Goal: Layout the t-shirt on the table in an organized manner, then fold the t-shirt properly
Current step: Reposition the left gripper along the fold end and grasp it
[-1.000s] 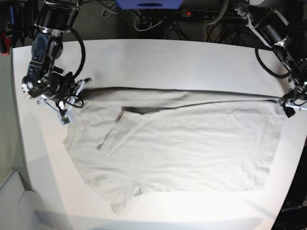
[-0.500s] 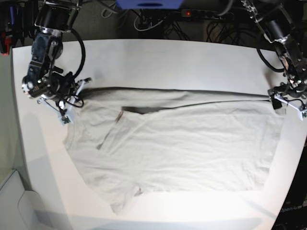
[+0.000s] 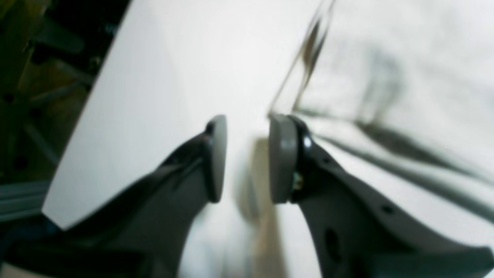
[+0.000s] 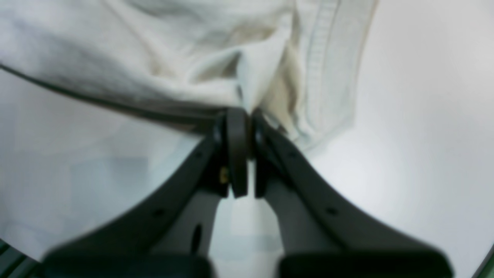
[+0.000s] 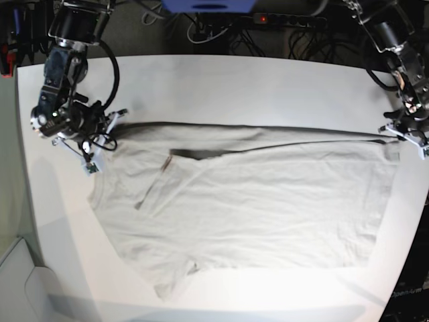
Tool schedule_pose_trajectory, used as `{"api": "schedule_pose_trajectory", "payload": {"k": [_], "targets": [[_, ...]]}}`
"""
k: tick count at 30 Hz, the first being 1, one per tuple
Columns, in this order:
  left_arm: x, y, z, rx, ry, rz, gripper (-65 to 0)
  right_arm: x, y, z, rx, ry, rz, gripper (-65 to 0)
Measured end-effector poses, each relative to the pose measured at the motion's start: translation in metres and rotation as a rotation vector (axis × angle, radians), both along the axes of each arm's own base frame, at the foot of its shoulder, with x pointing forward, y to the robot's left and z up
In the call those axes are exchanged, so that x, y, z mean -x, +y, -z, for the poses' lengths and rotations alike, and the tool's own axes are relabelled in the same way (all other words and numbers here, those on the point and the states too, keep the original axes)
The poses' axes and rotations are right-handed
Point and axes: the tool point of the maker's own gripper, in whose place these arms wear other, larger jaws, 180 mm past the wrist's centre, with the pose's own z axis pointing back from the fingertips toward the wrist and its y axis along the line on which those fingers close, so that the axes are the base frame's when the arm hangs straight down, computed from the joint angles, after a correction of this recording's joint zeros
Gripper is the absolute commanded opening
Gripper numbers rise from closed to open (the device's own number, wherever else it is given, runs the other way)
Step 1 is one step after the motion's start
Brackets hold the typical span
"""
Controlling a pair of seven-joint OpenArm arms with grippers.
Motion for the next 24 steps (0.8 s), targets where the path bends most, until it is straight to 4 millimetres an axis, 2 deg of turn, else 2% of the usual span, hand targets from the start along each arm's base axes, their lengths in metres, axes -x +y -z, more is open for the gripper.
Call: {"api": "schedule_pose_trajectory", "payload": {"k": [7,16,20,24], "targets": [[-0.006,0.000,-0.004,-0.003,-0.017,0.002,-39.5,0.000,0.000,0.000,0.000,-0.001,0.001,-65.0],[-0.007,-0.001,-0.005,-0.002,-0.020,0.004,-25.2,0.000,0.000,0.000,0.000,-0.001,0.000,-65.0],[-0.018,-0.002,-0.007,0.003,-0.041,0.003,-24.1,0.000,0.000,0.000,-0.001,0.000,0.000,-65.0],[-0.016,-0.004,0.007,0.040,-0.029,-0.008,-24.1,0.000,0.000,0.000,-0.001,-0.001,0.000,-65.0]]}}
